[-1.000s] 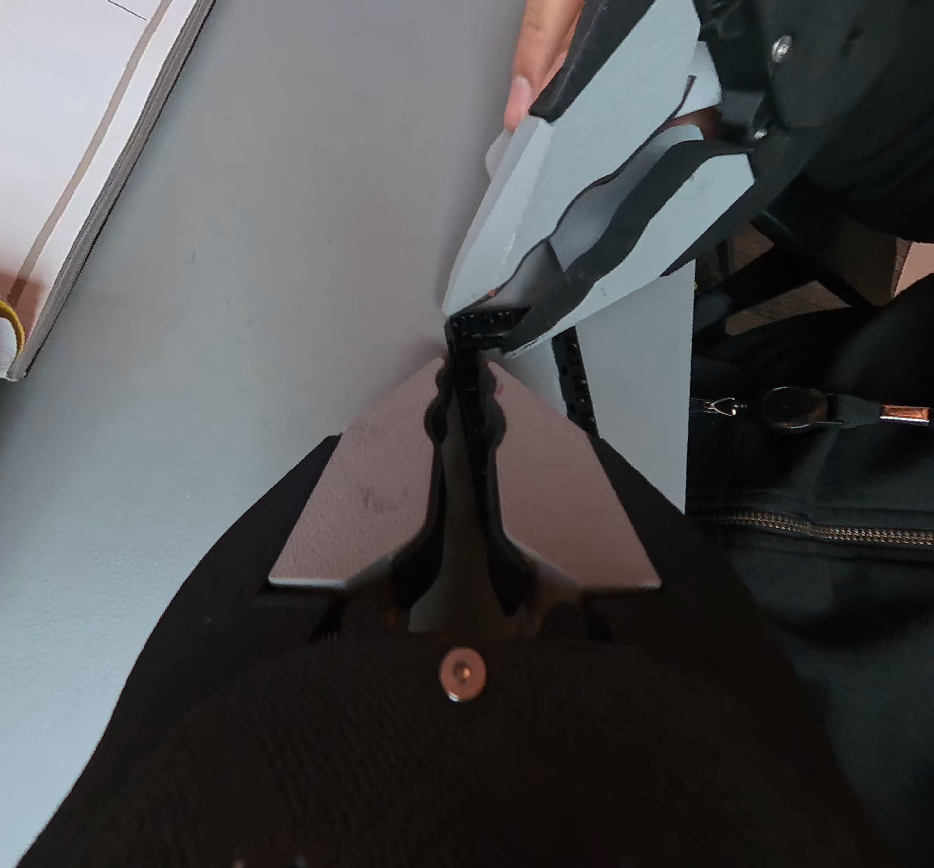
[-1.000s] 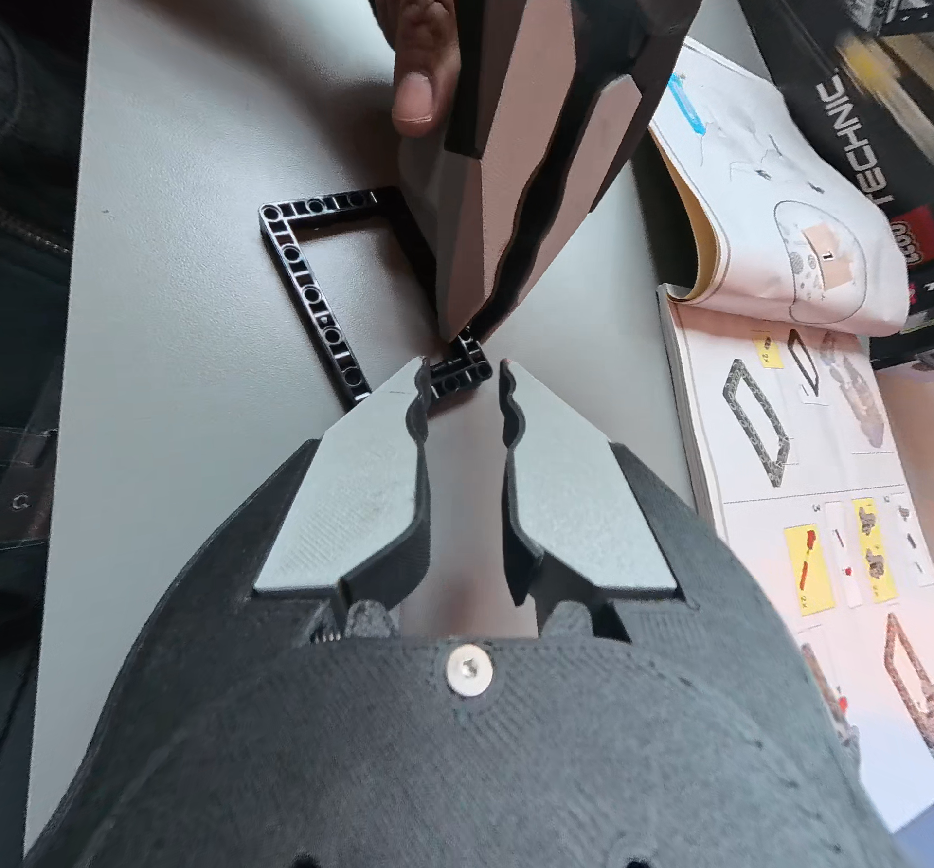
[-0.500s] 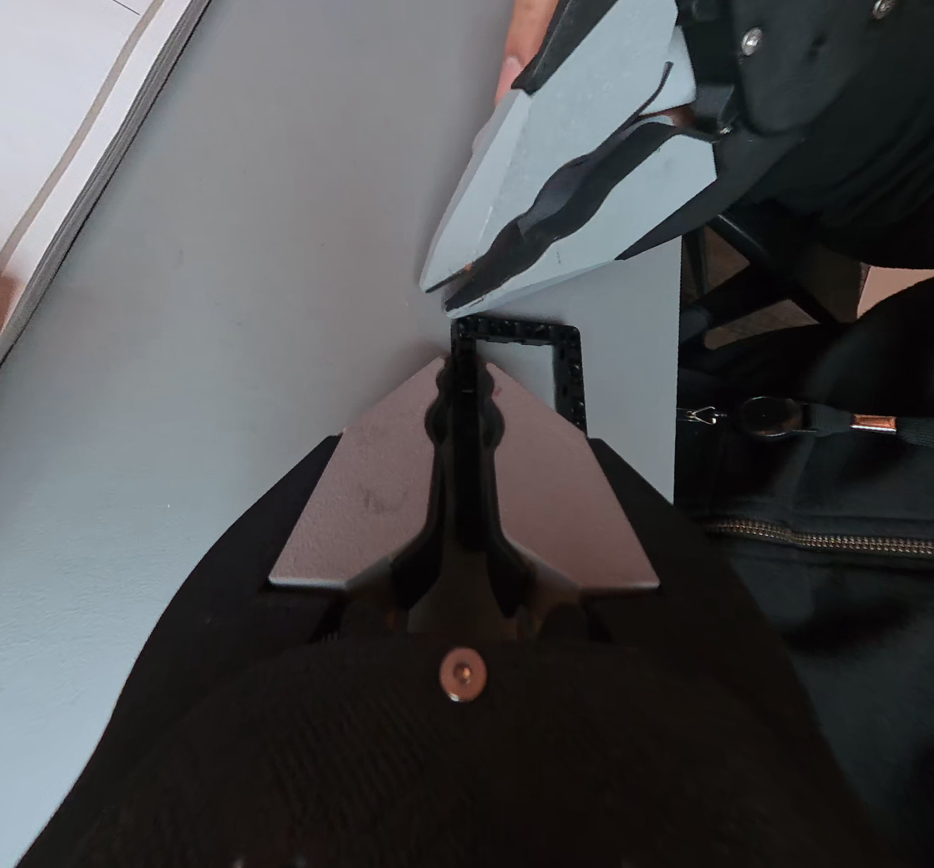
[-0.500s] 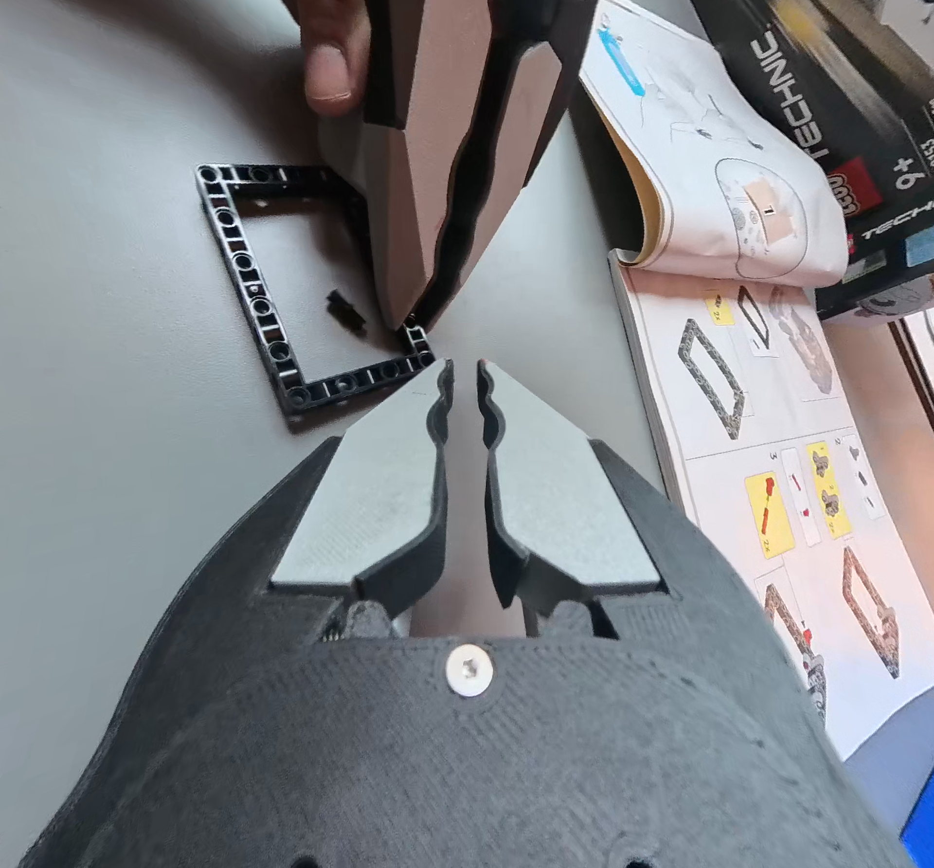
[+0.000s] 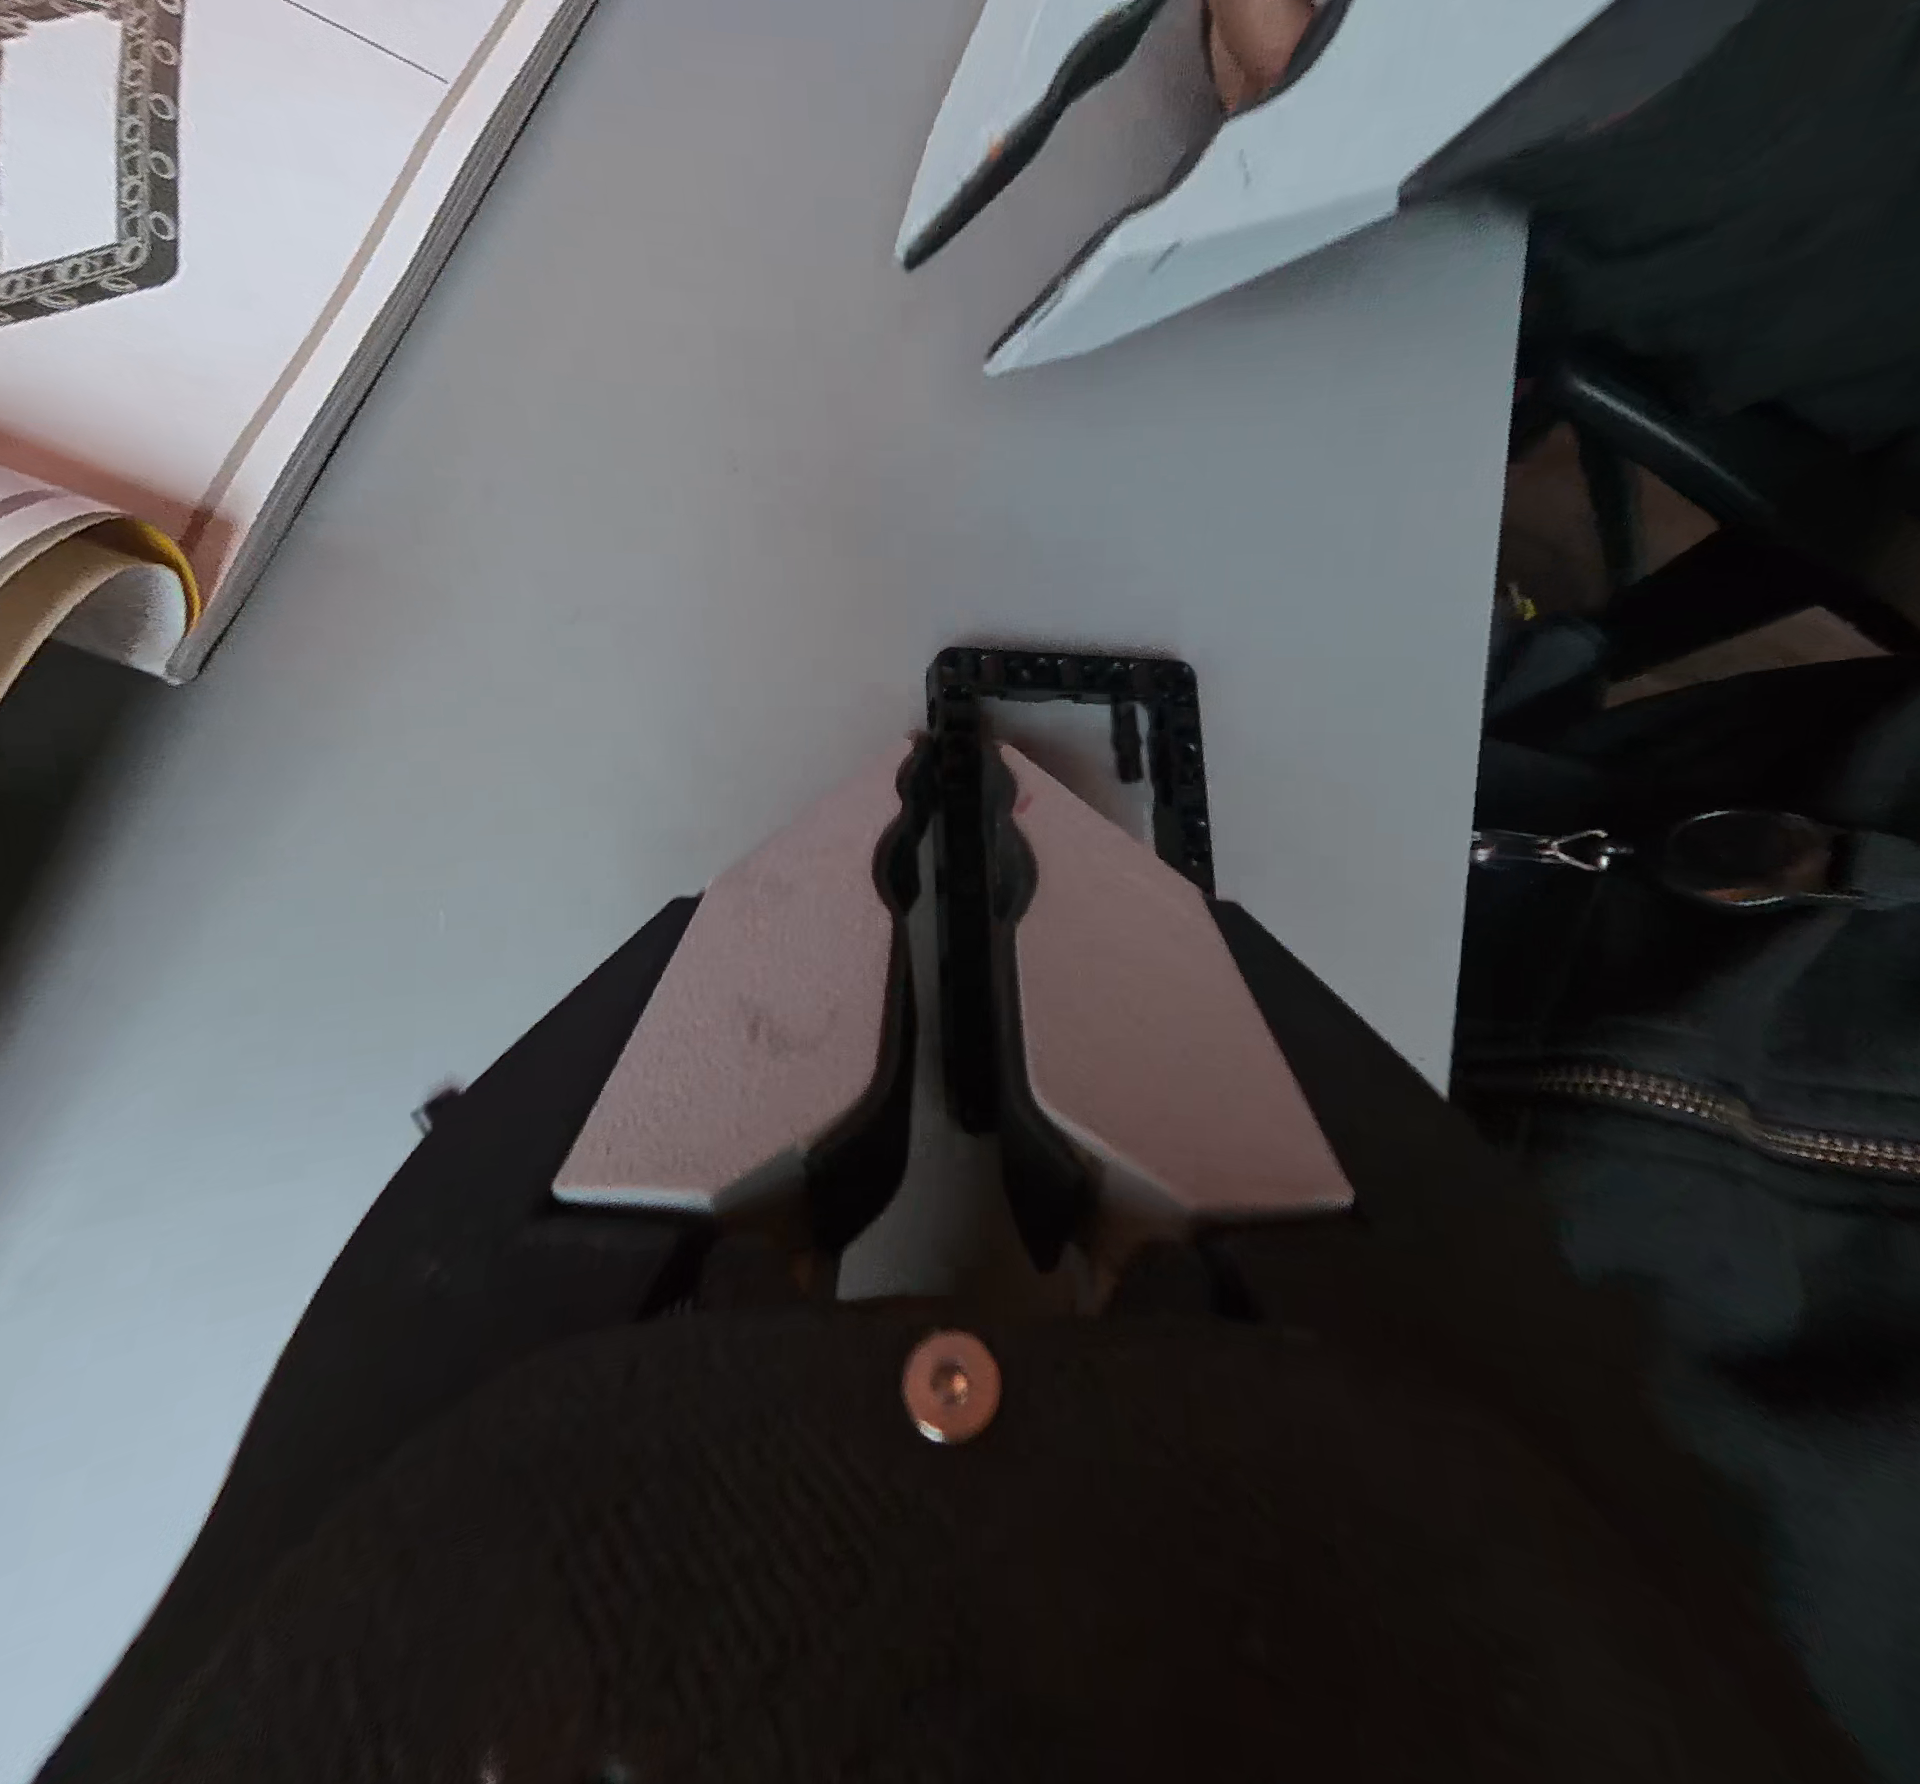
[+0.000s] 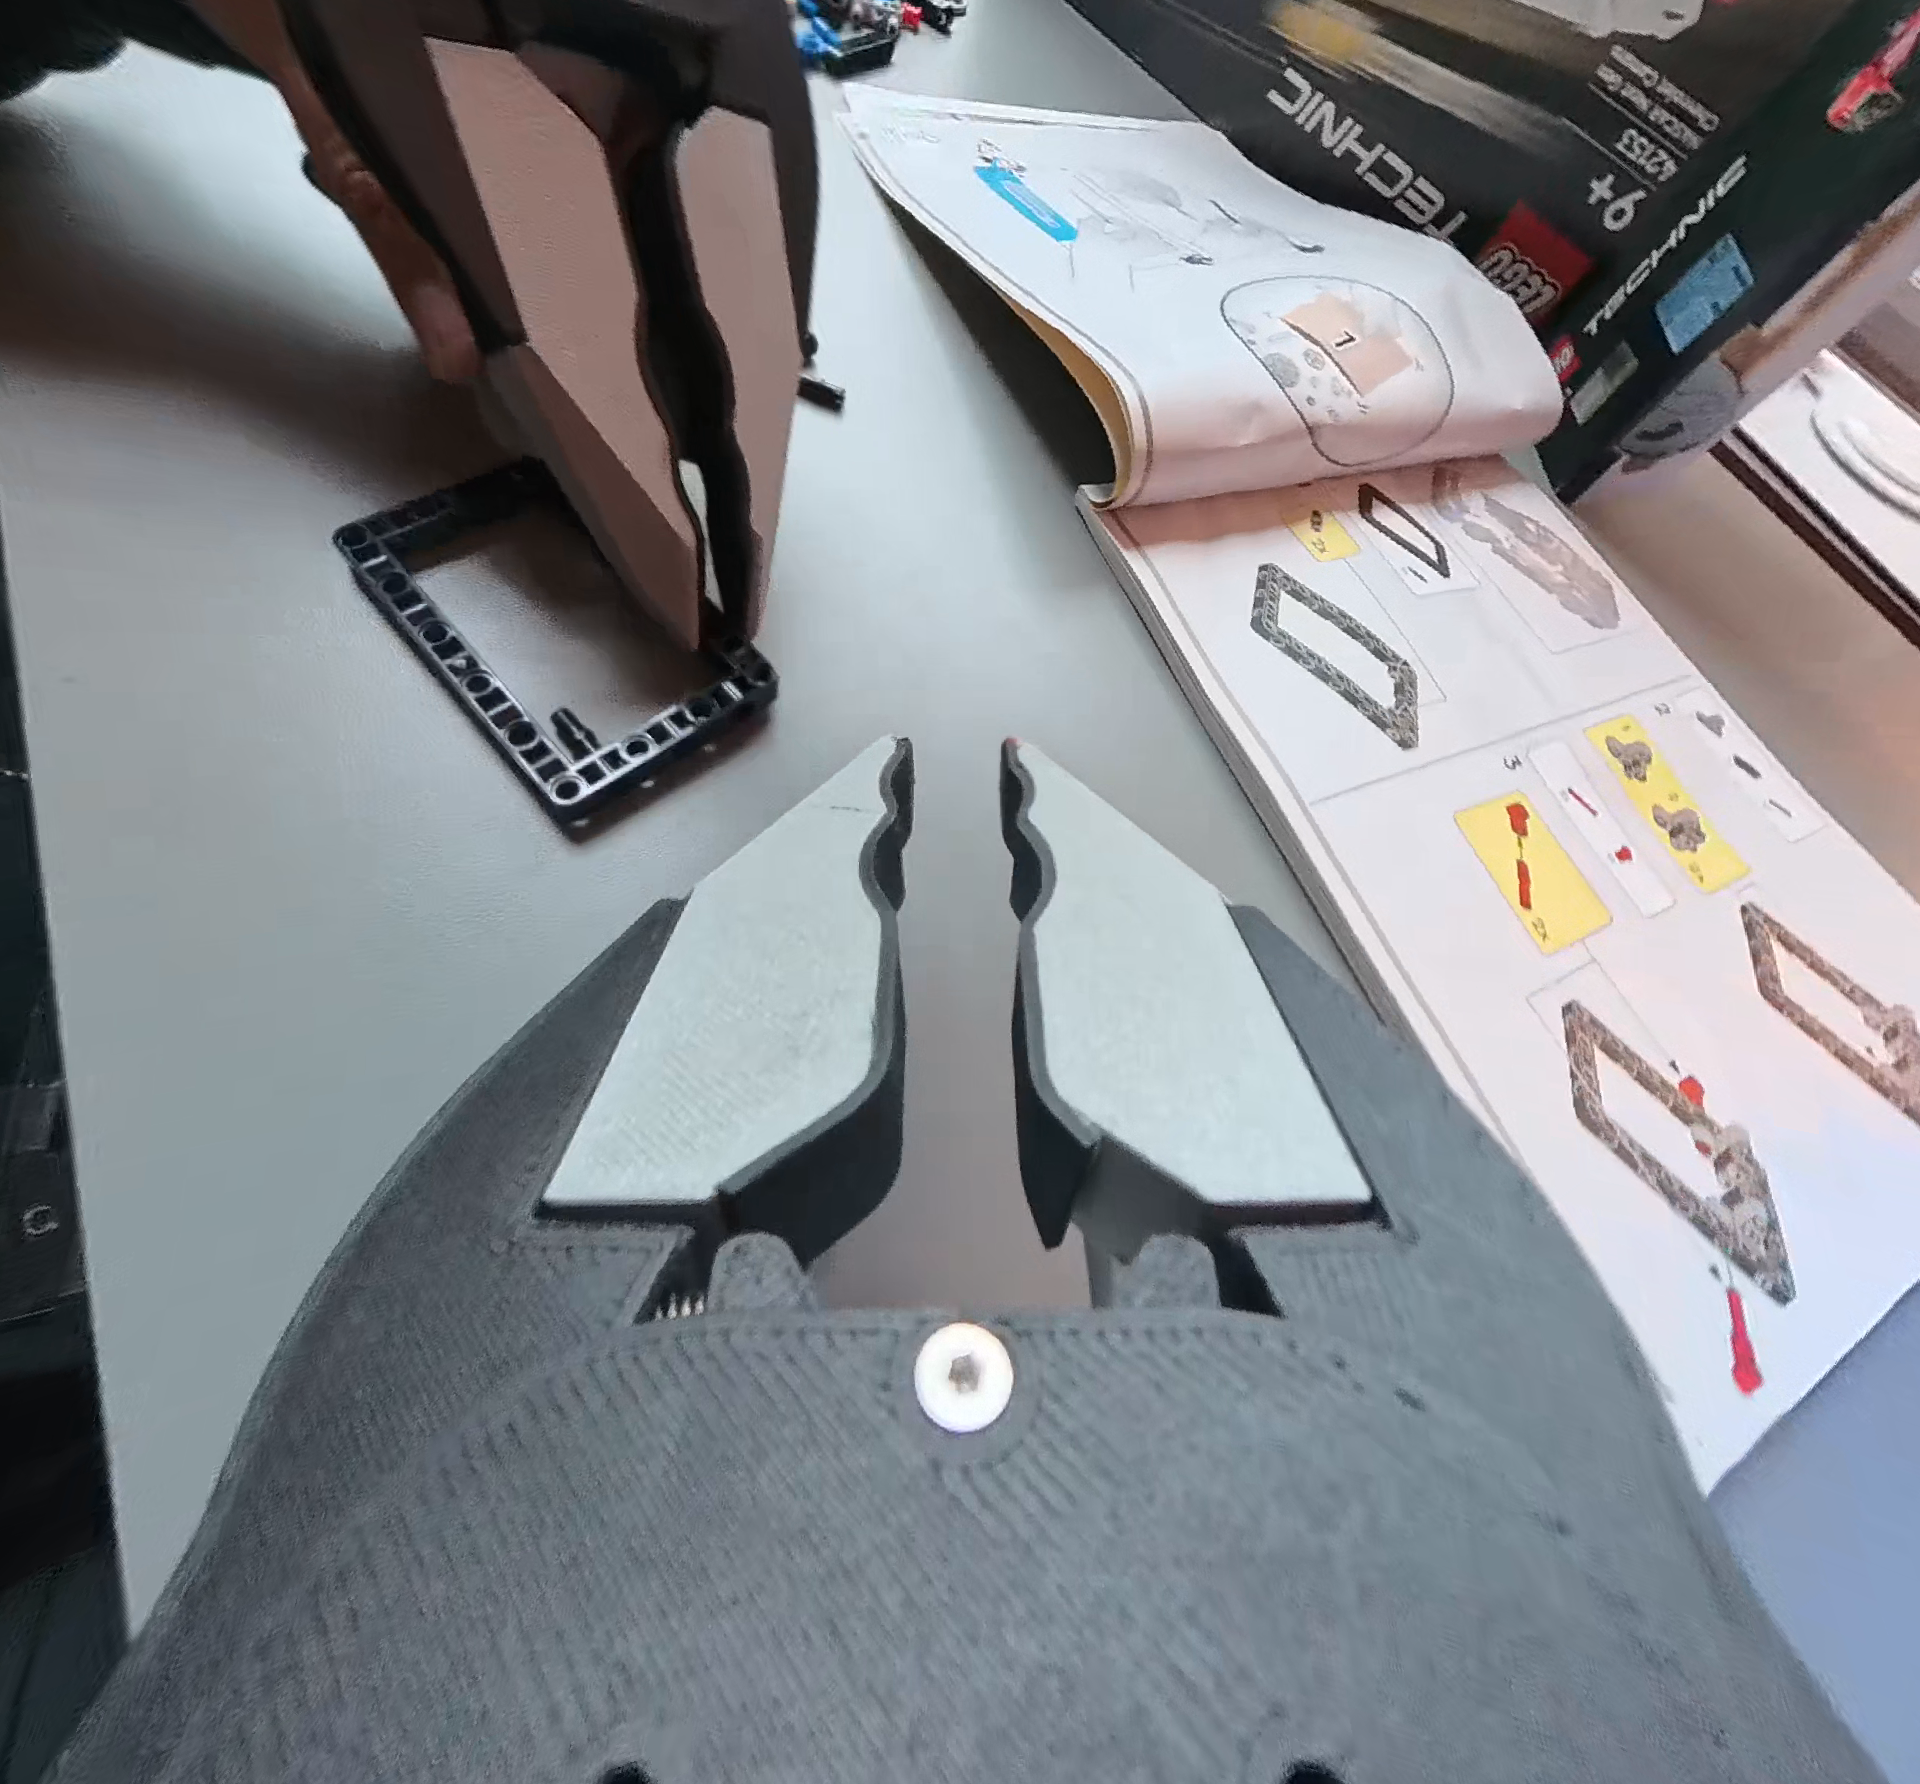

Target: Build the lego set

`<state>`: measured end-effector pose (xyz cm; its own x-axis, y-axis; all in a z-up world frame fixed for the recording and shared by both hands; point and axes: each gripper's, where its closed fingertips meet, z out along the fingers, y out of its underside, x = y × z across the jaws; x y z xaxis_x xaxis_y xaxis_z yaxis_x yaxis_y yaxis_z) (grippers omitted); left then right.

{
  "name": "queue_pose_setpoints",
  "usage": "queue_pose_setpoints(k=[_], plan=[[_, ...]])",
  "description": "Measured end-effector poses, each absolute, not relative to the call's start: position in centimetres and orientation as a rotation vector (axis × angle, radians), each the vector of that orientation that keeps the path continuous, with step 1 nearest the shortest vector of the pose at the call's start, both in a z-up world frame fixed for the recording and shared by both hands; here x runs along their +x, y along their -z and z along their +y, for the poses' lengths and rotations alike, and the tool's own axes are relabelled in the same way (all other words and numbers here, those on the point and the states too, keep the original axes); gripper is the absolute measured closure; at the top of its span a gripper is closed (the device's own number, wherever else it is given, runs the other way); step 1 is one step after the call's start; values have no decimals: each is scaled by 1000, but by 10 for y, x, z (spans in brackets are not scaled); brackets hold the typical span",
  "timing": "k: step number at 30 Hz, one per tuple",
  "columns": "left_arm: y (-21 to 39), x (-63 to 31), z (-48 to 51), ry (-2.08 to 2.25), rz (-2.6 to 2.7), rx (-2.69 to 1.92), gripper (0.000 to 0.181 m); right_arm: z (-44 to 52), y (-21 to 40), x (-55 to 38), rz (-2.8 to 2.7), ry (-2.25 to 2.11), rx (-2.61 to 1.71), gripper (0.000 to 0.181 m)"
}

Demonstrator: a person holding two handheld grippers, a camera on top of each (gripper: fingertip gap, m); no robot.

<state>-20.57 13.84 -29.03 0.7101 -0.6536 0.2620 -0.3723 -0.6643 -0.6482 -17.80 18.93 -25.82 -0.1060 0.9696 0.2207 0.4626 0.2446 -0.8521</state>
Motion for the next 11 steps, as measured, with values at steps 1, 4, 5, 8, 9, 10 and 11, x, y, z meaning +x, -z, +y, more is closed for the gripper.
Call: queue_pose_setpoints(k=[1,4,5,8,9,10,11], plan=[[289,-206,135,633,790,-2340,175,189,258,-175,-1692,-792,-1348,168],[277,-209,132,583,789,-2289,175,189,259,-168,-1678,-805,-1388,167],[271,-210,131,572,786,-2262,175,189,259,-167,-1676,-813,-1397,166],[251,-212,128,537,789,-2169,175,184,261,-164,-1692,-840,-1409,166],[246,-214,128,508,793,-2143,175,180,262,-164,-1711,-851,-1412,166],[242,-216,127,476,791,-2130,175,173,264,-165,-1741,-874,-1409,166],[239,-219,124,448,792,-2120,175,164,266,-166,-1780,-899,-1399,166]])
